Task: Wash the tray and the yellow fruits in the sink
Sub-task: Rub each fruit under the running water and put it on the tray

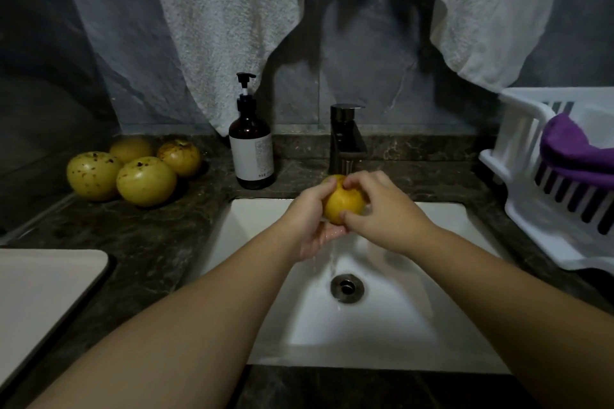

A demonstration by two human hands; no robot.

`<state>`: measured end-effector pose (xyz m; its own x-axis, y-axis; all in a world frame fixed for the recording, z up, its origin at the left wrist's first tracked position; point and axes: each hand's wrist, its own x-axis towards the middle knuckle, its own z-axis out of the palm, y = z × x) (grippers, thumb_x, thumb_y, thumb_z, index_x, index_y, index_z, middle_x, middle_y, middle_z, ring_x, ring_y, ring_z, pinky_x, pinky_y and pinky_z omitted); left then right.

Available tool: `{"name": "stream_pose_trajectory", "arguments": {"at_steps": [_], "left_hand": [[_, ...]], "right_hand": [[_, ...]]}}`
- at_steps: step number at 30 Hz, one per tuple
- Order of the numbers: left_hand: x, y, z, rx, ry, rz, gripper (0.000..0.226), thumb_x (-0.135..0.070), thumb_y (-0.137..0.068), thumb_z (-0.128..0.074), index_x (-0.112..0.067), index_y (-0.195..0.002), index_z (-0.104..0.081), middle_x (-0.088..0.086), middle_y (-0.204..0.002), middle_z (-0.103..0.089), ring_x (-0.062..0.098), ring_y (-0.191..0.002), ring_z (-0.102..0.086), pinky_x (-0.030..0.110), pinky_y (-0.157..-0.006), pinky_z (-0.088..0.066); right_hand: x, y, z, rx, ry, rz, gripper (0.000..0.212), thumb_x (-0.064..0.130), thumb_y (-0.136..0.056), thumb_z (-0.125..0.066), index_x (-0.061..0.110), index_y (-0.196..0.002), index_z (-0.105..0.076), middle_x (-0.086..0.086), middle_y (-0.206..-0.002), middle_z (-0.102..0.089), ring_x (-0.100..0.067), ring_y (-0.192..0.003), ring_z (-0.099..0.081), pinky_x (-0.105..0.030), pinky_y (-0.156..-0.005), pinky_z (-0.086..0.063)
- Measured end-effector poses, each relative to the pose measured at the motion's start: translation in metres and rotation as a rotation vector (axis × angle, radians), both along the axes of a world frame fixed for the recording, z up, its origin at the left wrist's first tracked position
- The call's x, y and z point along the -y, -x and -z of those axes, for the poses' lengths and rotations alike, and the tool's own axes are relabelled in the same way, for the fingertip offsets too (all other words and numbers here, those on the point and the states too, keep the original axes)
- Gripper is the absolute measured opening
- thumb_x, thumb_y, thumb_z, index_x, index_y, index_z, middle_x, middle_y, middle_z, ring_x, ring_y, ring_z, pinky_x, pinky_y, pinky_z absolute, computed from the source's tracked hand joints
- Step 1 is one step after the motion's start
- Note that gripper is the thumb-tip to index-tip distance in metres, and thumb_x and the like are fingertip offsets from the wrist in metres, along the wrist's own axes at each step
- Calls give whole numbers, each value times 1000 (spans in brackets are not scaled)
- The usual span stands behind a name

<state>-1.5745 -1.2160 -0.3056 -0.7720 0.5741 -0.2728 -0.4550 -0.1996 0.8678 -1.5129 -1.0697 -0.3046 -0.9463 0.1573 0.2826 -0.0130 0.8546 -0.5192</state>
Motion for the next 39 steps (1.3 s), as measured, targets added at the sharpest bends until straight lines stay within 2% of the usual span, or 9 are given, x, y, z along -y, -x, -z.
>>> {"name": "stream_pose_trajectory", "arguments": {"at_steps": [3,6,10,13,22,26,30,34,39], "left_hand": [[-1,0,1,-68,29,-23,38,-37,-103,-61,-17,-135,-59,18,-126,-68,23,-92,-74,37,-68,-65],[-6,-2,1,-120,14,-68,49,-32,-100,-68,-21,-142,-44,17,-133,-62,28,-110,-71,41,-74,-66],[-6,-2,-1,-89,19,-13,41,-45,-103,-59,-21,-136,-53,16,-123,-70,32,-108,-74,47,-87,-64],[-1,-4,-1,-75,137,97,52,-63,-98,-56,-19,-124,-67,11,-102,-79,27,-98,-77,35,-75,-65],[-4,-3,0,-76,203,44,68,-73,-97,-46,-20,-139,-54,13,-108,-66,20,-73,-68,24,-48,-52],[-6,0,3,-198,168,-19,47,-59,-103,-51,-30,-139,-45,11,-126,-63,25,-101,-72,31,-66,-61],[-4,-7,-4,-129,158,49,52,-63,-102,-49,-24,-135,-54,6,-99,-79,17,-86,-77,27,-57,-58],[-9,-5,-2,-221,164,-38,53,-58,-103,-51,-26,-144,-42,11,-125,-65,21,-96,-71,30,-58,-58],[-8,-7,-6,-204,148,-18,49,-60,-101,-53,-33,-141,-44,11,-126,-64,20,-91,-71,28,-58,-57]], "right_hand": [[1,2,-1,-13,28,52,45,56,-81,-70,39,-115,-46,11,-116,-51,-11,-97,-56,-40,-82,-54],[0,5,1,23,216,93,80,75,-71,-63,34,-135,-39,14,-114,-54,-9,-98,-58,-35,-81,-53],[-4,10,10,52,447,-6,76,56,-81,-77,35,-144,-40,13,-115,-57,-8,-97,-60,-22,-66,-48],[-10,12,14,62,624,-82,69,47,-77,-78,41,-136,-43,4,-115,-60,-12,-92,-63,-11,-52,-46],[-14,13,15,48,372,-96,81,45,-74,-87,43,-139,-39,13,-123,-54,-6,-107,-58,-21,-75,-50],[-8,14,12,92,555,-75,85,54,-79,-81,34,-147,-34,19,-113,-55,-4,-100,-62,-16,-69,-49],[-10,13,10,15,358,-64,103,67,-54,-80,38,-144,-37,13,-122,-55,-6,-107,-59,-28,-81,-55],[-7,17,13,47,423,-44,109,64,-58,-81,37,-151,-30,19,-115,-56,-3,-100,-62,-24,-77,-56],[-11,18,13,14,419,-62,108,63,-57,-81,45,-149,-28,28,-112,-51,4,-97,-58,-14,-68,-48]]}}
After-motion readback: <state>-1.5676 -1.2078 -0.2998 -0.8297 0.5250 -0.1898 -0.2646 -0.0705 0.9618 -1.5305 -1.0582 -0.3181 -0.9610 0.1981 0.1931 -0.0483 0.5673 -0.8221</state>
